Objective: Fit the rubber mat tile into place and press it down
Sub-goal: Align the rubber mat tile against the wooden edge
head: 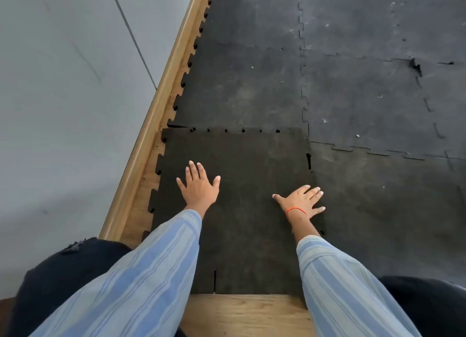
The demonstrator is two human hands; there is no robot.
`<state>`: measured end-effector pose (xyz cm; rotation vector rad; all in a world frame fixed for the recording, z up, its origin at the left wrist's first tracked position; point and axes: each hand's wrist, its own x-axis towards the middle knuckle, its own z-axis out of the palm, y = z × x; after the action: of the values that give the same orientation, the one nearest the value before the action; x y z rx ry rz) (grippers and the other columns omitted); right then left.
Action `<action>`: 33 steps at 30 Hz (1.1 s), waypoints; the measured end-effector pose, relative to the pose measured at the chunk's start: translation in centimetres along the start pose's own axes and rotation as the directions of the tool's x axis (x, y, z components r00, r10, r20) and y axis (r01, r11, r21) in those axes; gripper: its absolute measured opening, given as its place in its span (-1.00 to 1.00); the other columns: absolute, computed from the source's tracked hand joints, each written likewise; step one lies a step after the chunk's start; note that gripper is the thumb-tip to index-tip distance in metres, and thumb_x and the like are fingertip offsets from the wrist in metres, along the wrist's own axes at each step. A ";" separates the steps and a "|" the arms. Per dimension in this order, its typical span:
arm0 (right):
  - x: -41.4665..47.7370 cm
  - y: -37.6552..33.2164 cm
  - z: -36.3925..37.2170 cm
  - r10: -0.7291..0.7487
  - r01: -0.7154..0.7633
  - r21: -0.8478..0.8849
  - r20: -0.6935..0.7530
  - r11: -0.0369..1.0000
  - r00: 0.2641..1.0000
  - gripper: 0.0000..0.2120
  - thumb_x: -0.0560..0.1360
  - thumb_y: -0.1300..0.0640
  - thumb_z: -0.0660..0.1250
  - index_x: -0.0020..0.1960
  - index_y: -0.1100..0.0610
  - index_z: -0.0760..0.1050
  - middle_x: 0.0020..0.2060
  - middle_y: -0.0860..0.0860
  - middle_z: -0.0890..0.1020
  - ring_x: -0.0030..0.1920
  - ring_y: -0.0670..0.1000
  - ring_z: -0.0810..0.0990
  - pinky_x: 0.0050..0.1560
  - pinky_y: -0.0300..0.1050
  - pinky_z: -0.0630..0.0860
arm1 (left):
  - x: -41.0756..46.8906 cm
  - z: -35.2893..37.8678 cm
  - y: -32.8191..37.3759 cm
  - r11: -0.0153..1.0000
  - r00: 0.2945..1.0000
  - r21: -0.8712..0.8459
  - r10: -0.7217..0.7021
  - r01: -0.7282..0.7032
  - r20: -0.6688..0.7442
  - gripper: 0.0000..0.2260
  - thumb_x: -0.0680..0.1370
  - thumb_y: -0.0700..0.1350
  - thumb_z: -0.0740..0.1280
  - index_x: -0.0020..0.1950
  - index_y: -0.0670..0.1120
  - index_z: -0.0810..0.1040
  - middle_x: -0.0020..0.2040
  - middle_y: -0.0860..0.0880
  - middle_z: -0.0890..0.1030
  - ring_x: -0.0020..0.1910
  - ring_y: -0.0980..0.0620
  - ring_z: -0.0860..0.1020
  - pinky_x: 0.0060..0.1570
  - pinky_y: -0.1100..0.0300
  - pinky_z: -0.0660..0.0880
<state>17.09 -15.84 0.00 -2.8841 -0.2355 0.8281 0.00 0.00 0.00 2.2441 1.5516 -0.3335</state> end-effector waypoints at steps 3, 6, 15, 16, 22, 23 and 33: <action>0.6 0.6 -0.2 0.052 -0.052 0.000 0.036 0.999 0.998 0.19 0.30 -0.32 0.44 0.56 0.23 -0.18 0.56 0.23 -0.11 0.56 0.22 -0.16 0.47 0.35 -0.09 | 0.4 0.6 -1.4 0.999 0.999 0.028 -0.036 0.035 0.040 -0.30 0.62 0.25 0.01 0.60 -0.12 -0.12 0.61 -0.11 -0.14 0.59 -0.13 -0.11 0.49 -0.20 -0.09; 1.2 0.6 -0.2 0.042 -0.043 0.034 0.042 0.998 0.998 0.24 0.26 -0.32 0.48 0.56 0.23 -0.19 0.56 0.25 -0.05 0.56 0.21 -0.04 0.47 0.36 -0.08 | 0.8 1.1 -2.8 0.997 0.995 0.015 -0.082 0.081 0.062 -0.29 0.61 0.25 0.03 0.60 -0.13 -0.12 0.61 -0.12 -0.16 0.58 -0.14 -0.11 0.50 -0.19 -0.08; 0.5 1.6 0.5 0.026 -0.032 -0.056 -0.121 0.998 0.992 0.27 0.20 -0.45 0.40 0.51 0.38 -0.01 0.42 0.28 0.28 0.43 0.25 0.25 0.48 0.12 0.15 | 2.1 0.5 -5.6 0.928 0.933 -0.101 -0.351 0.358 0.084 -0.12 0.53 0.27 0.24 0.58 -0.23 -0.12 0.57 -0.33 -0.03 0.56 -0.29 -0.02 0.51 -0.15 0.00; 0.4 1.7 0.5 0.026 -0.035 -0.075 -0.129 0.997 0.991 0.25 0.20 -0.47 0.39 0.49 0.40 0.04 0.39 0.29 0.30 0.40 0.26 0.28 0.47 0.10 0.17 | 2.2 0.5 -5.5 0.927 0.933 -0.114 -0.351 0.358 0.072 -0.11 0.53 0.26 0.26 0.57 -0.24 -0.10 0.56 -0.33 0.00 0.55 -0.29 0.01 0.51 -0.15 0.02; 0.4 1.9 0.3 0.037 -0.044 -0.044 -0.147 0.998 0.989 0.08 0.18 -0.44 0.44 0.32 0.39 0.30 0.27 0.28 0.40 0.31 0.26 0.36 0.42 0.06 0.23 | 2.7 0.5 -5.7 0.922 0.930 -0.123 -0.368 0.367 0.017 -0.06 0.46 0.29 0.33 0.56 -0.26 0.01 0.54 -0.30 0.13 0.52 -0.27 0.15 0.49 -0.10 0.14; 0.2 1.8 0.3 0.051 -0.057 -0.034 -0.143 0.998 0.988 0.08 0.17 -0.44 0.44 0.32 0.38 0.30 0.26 0.28 0.41 0.30 0.26 0.36 0.41 0.05 0.23 | 2.8 0.5 -5.6 0.920 0.929 -0.134 -0.371 0.368 0.007 -0.06 0.45 0.29 0.35 0.56 -0.26 0.02 0.54 -0.30 0.15 0.52 -0.27 0.17 0.49 -0.10 0.15; -2.1 2.5 1.3 0.104 -0.092 0.106 -0.120 0.990 0.987 0.08 0.16 -0.42 0.46 0.33 0.38 0.29 0.26 0.29 0.40 0.29 0.25 0.34 0.37 0.02 0.22 | 3.5 0.1 -6.5 0.901 0.920 -0.190 -0.391 0.389 0.029 0.00 0.39 0.25 0.45 0.56 -0.23 0.03 0.53 -0.31 0.15 0.50 -0.30 0.17 0.48 -0.18 0.16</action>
<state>14.92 -18.57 -0.47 -2.8583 -0.0378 0.6500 -4.82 4.97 -2.67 1.7827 1.9490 -0.2673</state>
